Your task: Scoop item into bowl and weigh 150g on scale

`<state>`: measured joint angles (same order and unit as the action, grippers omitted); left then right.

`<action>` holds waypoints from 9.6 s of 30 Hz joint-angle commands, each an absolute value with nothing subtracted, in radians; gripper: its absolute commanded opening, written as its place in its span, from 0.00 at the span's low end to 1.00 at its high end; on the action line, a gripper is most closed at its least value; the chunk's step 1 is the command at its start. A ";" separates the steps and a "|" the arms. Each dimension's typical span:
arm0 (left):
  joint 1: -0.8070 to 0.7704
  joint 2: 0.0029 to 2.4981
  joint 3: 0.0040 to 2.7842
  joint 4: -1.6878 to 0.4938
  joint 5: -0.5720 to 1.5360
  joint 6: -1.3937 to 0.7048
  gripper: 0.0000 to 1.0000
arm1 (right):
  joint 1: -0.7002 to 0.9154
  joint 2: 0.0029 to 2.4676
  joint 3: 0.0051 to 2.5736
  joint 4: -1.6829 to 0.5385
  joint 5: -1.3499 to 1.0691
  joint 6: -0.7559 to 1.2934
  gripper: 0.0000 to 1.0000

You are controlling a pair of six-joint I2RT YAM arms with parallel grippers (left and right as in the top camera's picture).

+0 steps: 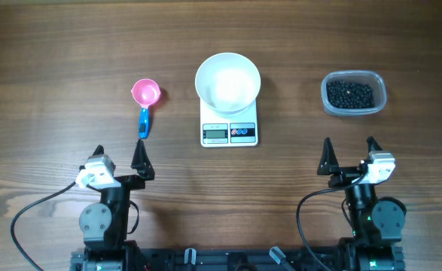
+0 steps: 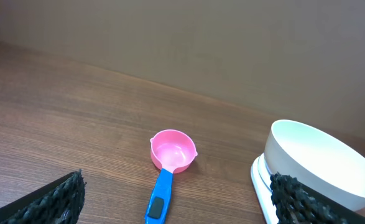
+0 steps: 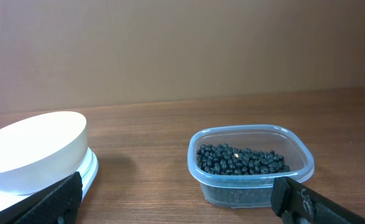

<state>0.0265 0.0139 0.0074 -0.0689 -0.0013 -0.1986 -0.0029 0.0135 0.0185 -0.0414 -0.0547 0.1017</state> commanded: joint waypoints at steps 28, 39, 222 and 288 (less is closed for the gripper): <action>0.033 0.008 0.006 -0.076 0.011 -0.183 1.00 | -0.007 0.014 0.024 -0.038 -0.044 0.108 1.00; 0.033 0.007 0.006 -0.076 0.011 -0.183 1.00 | -0.007 0.014 0.024 -0.038 -0.044 0.108 1.00; -0.037 1.901 1.188 -0.802 0.098 -0.213 1.00 | -0.007 0.014 0.024 -0.038 -0.044 0.107 1.00; -0.094 1.591 1.109 -0.412 -0.147 -0.232 0.06 | -0.007 0.014 0.024 -0.038 -0.044 0.107 1.00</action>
